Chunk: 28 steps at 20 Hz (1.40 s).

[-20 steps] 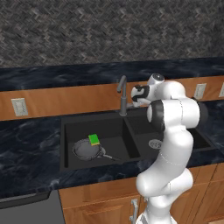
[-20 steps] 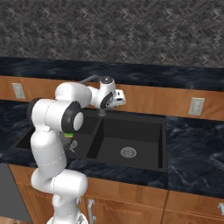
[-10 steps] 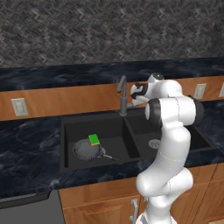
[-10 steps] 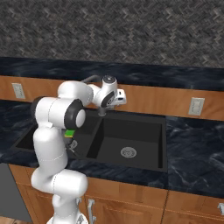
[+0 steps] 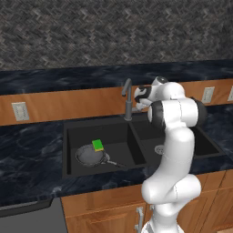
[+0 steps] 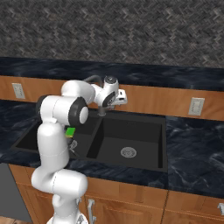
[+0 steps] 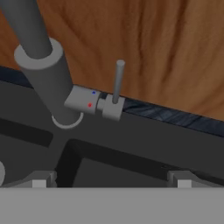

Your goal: Pick the pan and sponge and place them into the sink. Then turn on the water.

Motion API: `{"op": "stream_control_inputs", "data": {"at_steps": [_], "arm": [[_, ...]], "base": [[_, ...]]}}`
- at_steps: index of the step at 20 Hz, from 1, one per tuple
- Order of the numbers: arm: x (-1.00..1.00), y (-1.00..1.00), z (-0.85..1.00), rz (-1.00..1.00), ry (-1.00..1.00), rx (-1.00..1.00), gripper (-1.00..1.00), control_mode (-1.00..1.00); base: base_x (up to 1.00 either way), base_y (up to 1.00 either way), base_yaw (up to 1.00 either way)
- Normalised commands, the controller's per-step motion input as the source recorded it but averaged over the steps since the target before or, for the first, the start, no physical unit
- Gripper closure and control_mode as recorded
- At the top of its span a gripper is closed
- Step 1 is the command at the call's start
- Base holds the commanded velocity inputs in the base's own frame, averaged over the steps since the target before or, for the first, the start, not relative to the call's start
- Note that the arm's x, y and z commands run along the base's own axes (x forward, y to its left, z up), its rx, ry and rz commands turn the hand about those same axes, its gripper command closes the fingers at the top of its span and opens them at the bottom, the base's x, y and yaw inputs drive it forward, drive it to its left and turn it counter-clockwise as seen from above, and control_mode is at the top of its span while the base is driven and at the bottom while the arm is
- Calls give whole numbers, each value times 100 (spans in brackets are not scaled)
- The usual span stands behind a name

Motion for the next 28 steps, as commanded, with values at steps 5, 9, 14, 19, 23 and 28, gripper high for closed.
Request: {"op": "stream_control_inputs", "data": {"at_steps": [5,9,14,19,23,28], "arm": [[17,0,-12,0,0,0,-100,-100],[27,0,-5,0,0,0,-100,-100],[34,0,0,0,0,0,-100,-100],[35,0,-1,0,0,0,-100,-100],[31,0,-11,0,0,0,-100,-100],[28,0,-20,0,0,0,-100,-100]], "base": [[0,0,0],[0,0,0],[0,0,0],[0,0,0],[0,0,0],[0,0,0]]}}
